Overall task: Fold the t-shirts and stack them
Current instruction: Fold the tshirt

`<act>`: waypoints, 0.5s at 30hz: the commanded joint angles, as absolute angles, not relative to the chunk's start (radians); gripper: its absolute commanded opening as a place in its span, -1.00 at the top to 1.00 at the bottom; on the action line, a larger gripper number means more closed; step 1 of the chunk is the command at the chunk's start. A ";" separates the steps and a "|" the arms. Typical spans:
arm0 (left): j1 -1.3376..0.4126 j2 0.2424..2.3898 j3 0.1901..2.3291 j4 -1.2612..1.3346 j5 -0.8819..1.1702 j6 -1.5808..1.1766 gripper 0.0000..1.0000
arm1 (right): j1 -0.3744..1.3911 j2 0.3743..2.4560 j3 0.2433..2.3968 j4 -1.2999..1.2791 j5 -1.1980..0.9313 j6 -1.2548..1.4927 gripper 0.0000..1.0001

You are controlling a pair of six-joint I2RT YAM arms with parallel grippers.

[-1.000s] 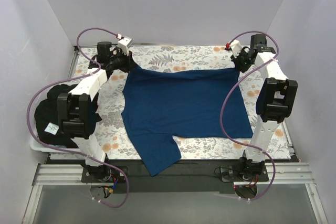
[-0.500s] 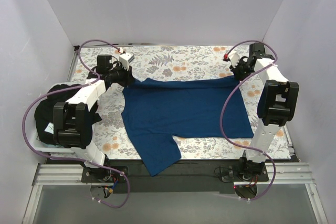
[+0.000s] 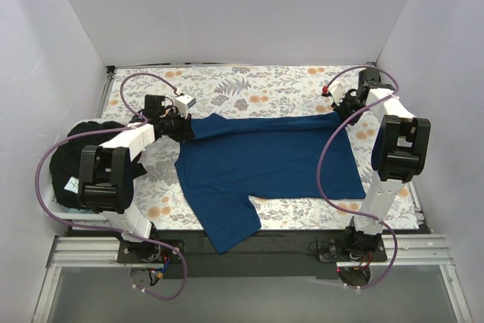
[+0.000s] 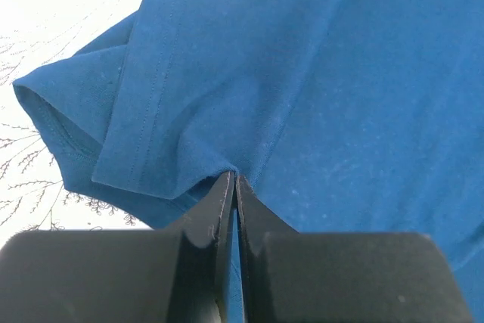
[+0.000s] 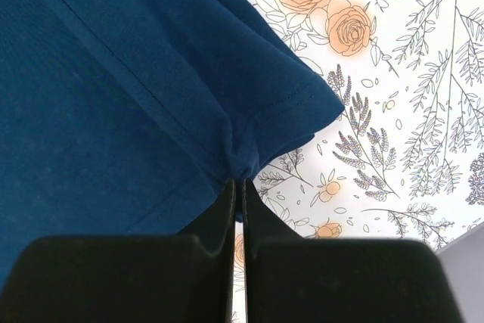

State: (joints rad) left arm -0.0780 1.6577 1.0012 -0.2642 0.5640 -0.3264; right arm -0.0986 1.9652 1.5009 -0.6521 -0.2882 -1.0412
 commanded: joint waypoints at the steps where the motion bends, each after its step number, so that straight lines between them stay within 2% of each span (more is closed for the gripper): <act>1: -0.081 1.638 1.002 -0.258 0.543 -0.296 1.00 | -0.106 1.947 1.526 -0.649 -0.291 -1.069 0.97; 15: -0.101 1.603 0.994 -0.319 0.571 -0.259 1.00 | -0.106 1.951 1.546 -0.647 -0.244 -1.104 0.97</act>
State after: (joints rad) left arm -0.0887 1.6569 1.0012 -0.2977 0.5606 -0.2867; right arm -0.0986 1.9648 1.5169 -0.6521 -0.2634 -1.0698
